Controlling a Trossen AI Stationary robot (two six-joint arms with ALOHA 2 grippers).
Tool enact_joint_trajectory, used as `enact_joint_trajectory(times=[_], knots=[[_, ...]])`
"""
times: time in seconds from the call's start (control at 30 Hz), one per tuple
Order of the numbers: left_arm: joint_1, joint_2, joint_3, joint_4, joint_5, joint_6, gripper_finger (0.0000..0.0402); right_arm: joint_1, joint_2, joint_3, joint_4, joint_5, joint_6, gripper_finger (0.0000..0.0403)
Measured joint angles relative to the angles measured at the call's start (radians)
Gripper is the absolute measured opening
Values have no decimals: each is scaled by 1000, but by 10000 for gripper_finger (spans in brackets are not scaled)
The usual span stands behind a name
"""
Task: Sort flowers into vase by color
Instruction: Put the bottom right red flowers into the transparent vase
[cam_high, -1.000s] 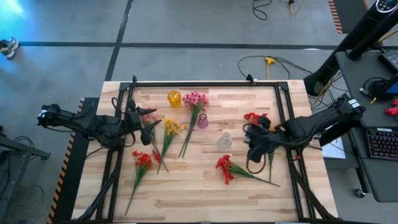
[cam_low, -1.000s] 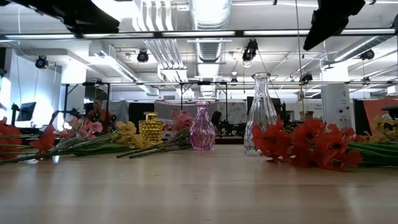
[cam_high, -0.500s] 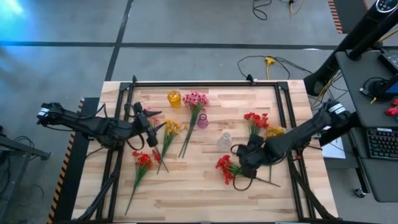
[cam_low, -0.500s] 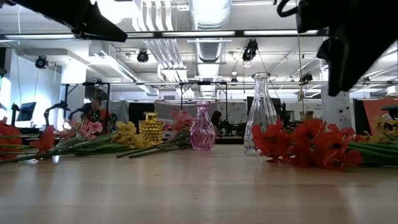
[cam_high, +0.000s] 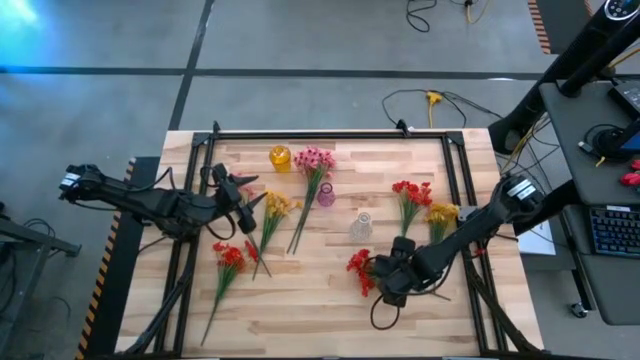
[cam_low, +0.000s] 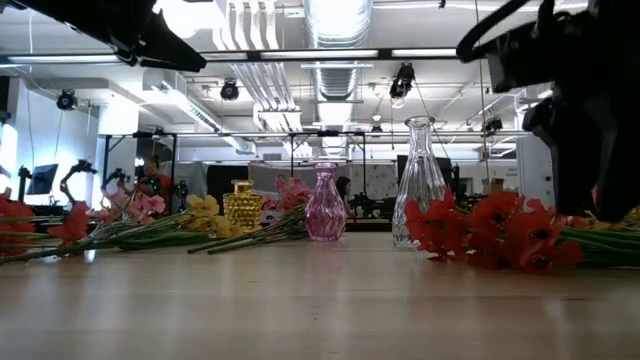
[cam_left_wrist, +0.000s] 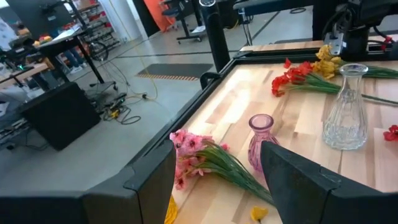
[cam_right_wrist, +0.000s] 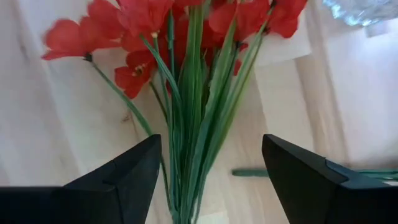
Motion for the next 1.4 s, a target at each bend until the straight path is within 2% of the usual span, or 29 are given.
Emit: enact_joint_trajectory(times=[0.27,0.47,0.63,0.97,1.07,1.2,1.4], knots=[[0,25,0,-1,1,-19,217,0,61,0,10,-7,3,268],[0,47,0,-1,1,-27,217,0,80,0,16,-24,-5,237],[0,62,0,-1,1,-38,217,0,96,-1,37,-30,-11,186],[0,63,0,3,1,-61,217,-1,77,-8,27,-28,-34,48],[0,63,0,6,1,-61,217,0,54,-7,17,-27,-54,20],[0,62,0,11,1,-61,217,2,-2,-7,12,-46,-61,19],[0,62,0,12,2,-61,217,9,-162,-7,50,-54,-57,19]])
